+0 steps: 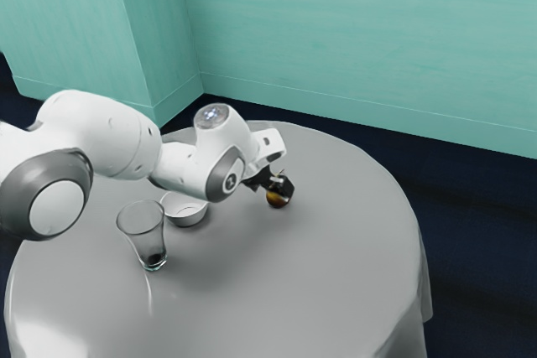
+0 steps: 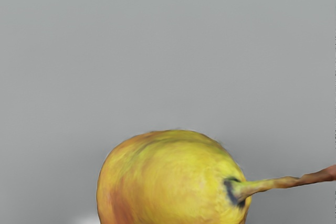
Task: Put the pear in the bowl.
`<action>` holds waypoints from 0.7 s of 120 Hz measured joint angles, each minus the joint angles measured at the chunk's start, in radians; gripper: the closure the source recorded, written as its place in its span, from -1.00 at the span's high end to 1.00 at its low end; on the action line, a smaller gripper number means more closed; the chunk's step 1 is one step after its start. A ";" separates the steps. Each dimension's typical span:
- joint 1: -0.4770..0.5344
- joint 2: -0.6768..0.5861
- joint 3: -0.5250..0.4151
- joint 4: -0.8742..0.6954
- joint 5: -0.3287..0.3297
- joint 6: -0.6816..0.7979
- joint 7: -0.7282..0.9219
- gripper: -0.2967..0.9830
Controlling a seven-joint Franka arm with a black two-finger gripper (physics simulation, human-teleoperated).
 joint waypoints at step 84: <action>-0.003 0.079 0.000 0.054 -0.002 0.062 -0.027 0.08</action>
